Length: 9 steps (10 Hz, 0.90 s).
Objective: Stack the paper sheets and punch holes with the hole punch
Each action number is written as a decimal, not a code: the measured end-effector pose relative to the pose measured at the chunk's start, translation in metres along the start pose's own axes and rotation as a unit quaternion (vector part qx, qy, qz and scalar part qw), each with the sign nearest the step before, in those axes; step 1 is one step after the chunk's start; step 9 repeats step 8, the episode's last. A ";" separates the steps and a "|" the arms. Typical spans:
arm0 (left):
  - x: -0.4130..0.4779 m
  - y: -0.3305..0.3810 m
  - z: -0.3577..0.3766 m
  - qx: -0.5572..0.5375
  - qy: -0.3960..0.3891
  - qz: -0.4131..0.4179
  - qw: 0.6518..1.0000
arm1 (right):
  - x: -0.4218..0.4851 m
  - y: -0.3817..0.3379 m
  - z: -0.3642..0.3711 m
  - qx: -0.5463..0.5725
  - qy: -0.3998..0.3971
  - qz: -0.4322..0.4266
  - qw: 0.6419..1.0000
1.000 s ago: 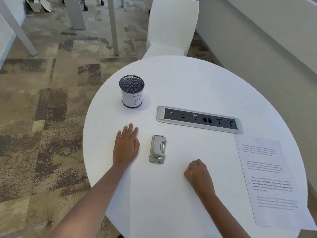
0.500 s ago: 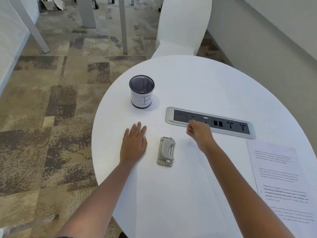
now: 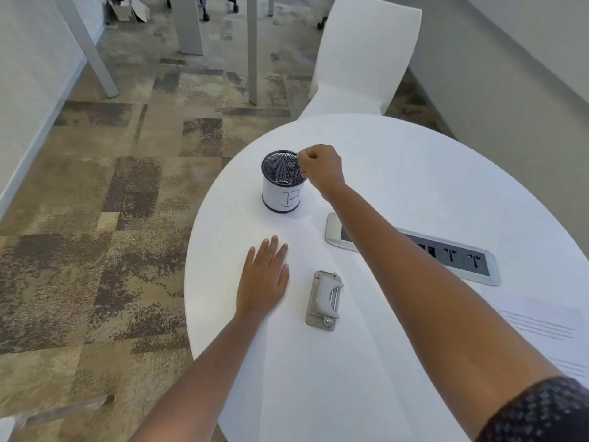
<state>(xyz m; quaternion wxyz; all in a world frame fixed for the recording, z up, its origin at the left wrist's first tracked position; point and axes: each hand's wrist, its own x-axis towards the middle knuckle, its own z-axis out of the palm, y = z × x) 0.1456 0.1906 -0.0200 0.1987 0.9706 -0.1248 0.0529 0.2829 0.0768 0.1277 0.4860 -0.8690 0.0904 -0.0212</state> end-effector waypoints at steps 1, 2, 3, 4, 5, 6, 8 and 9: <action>0.001 0.000 0.000 0.011 0.004 0.005 1.000 | 0.009 0.002 0.007 -0.007 0.010 0.011 1.000; 0.001 -0.001 0.000 0.017 0.001 0.007 1.000 | 0.013 0.006 0.009 -0.002 0.020 0.026 0.999; 0.001 -0.001 0.001 0.022 0.002 0.008 1.000 | 0.016 0.008 0.009 0.018 0.024 0.031 0.999; 0.001 0.000 0.000 0.025 0.002 0.009 1.000 | 0.016 0.008 0.010 0.084 0.025 0.055 0.995; 0.001 -0.001 0.000 0.031 0.008 0.011 0.999 | 0.015 0.011 0.013 0.113 0.023 0.065 0.991; 0.001 0.000 0.000 0.030 0.009 0.008 0.999 | 0.011 0.011 0.016 0.126 0.025 0.070 0.989; 0.002 0.001 -0.001 0.033 0.009 0.006 0.999 | 0.003 0.017 0.012 0.112 0.055 0.051 0.991; 0.002 0.001 -0.001 0.033 0.009 0.006 0.999 | 0.003 0.017 0.012 0.112 0.055 0.051 0.991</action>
